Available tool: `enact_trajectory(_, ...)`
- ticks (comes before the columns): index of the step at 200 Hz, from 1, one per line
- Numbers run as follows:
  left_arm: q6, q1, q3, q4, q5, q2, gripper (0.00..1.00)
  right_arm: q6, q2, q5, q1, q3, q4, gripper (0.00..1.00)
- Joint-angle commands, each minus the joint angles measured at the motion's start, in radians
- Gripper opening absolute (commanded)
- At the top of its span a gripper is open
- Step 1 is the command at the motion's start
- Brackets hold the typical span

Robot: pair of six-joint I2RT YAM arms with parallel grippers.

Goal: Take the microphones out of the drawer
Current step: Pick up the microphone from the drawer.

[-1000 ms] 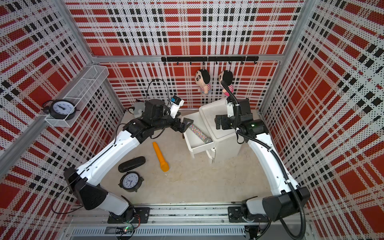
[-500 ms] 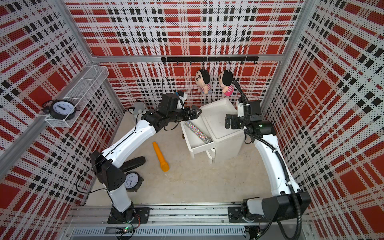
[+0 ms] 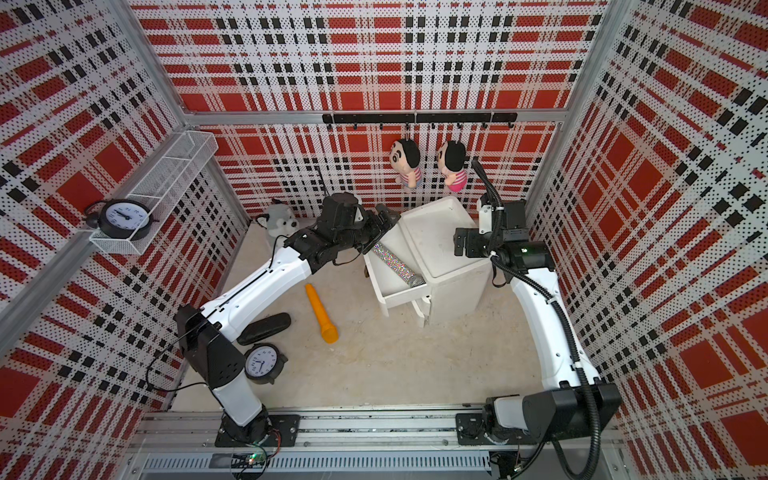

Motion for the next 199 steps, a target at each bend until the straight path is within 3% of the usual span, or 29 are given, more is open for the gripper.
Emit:
enact_trajectory(1,-0.062,-0.004,-0.01,0.027,0.02,0.031,0.98,-0.02,0.003,-0.035,-0.009,0.027,0.01,1.0)
enact_trajectory(24,-0.081,-0.014,-0.011,0.03,0.033,0.044,0.98,-0.044,-0.003,-0.053,-0.007,0.023,0.007,1.0)
enact_trajectory(61,-0.007,0.022,-0.045,0.051,-0.032,-0.038,0.98,-0.085,0.006,-0.046,0.066,0.038,0.004,1.0)
enact_trajectory(109,0.051,0.188,-0.348,0.282,0.016,-0.291,0.98,-0.104,0.079,0.012,0.201,0.133,-0.02,1.0)
enact_trajectory(159,0.326,0.312,-0.5,0.444,0.216,-0.457,0.98,-0.145,0.211,0.029,0.346,0.249,-0.064,1.0)
enact_trajectory(199,0.534,0.442,-0.556,0.392,0.367,-0.528,0.98,-0.203,0.351,0.024,0.43,0.401,-0.166,0.95)
